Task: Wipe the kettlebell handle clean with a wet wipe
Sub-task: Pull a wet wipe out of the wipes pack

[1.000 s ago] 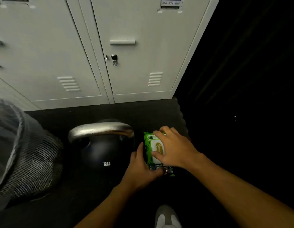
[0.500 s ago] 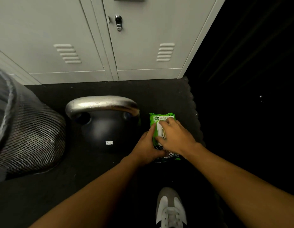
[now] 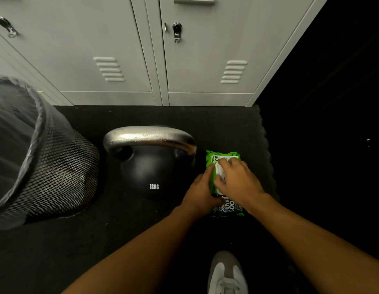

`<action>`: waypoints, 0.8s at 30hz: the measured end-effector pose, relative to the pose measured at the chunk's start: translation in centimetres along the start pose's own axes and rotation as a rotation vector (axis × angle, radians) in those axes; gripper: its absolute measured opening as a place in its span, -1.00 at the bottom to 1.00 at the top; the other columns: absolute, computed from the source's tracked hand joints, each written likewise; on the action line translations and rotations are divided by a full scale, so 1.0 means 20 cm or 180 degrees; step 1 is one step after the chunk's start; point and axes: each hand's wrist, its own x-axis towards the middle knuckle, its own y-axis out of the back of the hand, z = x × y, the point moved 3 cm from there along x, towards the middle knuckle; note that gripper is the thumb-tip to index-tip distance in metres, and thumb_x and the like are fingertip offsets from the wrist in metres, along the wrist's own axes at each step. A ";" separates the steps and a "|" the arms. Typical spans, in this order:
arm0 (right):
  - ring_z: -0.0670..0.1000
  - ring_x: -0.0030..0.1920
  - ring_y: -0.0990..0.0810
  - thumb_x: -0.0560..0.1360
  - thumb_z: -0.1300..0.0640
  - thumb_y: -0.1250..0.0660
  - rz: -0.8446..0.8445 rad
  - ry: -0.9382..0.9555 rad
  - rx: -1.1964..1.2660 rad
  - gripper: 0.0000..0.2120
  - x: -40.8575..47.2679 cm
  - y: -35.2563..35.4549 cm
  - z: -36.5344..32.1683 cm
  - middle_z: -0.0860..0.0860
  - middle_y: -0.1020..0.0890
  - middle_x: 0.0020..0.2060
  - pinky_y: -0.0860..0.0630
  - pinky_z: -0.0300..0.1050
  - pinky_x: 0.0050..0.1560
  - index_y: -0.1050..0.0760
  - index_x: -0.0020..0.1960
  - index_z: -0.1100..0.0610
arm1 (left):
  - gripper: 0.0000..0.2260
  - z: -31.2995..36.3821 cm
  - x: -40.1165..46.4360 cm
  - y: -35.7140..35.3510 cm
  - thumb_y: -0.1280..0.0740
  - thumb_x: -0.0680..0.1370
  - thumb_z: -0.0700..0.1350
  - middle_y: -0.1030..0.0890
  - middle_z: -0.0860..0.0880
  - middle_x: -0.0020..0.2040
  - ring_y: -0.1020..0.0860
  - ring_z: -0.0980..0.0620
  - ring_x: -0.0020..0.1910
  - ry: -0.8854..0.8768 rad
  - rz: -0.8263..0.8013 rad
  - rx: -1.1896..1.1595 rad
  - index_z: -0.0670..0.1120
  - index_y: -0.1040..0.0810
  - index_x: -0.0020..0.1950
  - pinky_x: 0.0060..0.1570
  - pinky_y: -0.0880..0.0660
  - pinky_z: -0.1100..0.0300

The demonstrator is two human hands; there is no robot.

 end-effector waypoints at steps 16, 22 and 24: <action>0.15 0.18 -0.46 0.52 0.25 -0.34 0.0168 0.0259 -0.0990 -0.64 0.00 0.06 0.19 0.08 -0.51 0.20 -0.49 0.04 0.11 -0.53 0.30 0.08 | 0.03 -0.02 0.00 -0.01 -0.59 0.33 -0.07 -0.37 -0.05 0.46 -0.39 -0.03 0.41 0.0041 0.0011 -0.0155 0.17 0.01 0.62 0.39 -0.38 0.03; 0.03 0.23 -0.53 0.59 -0.03 -0.33 -0.0367 0.0610 0.0071 -0.60 -0.03 0.01 0.15 -0.03 -0.53 0.25 -0.57 0.04 0.14 -0.45 0.39 0.03 | 0.01 -0.02 0.01 -0.01 -0.57 0.37 -0.08 -0.35 -0.06 0.47 -0.39 -0.03 0.40 -0.0002 -0.0009 -0.0152 0.13 0.02 0.63 0.35 -0.40 0.09; 0.02 0.27 -0.50 0.57 -0.07 -0.37 -0.0415 0.0678 0.0010 -0.55 -0.02 0.01 0.17 -0.03 -0.53 0.26 -0.56 0.04 0.18 -0.46 0.41 0.03 | 0.02 -0.02 0.01 -0.02 -0.57 0.37 -0.09 -0.35 -0.05 0.47 -0.39 -0.02 0.40 -0.0005 -0.0019 -0.0154 0.13 0.03 0.63 0.33 -0.40 0.11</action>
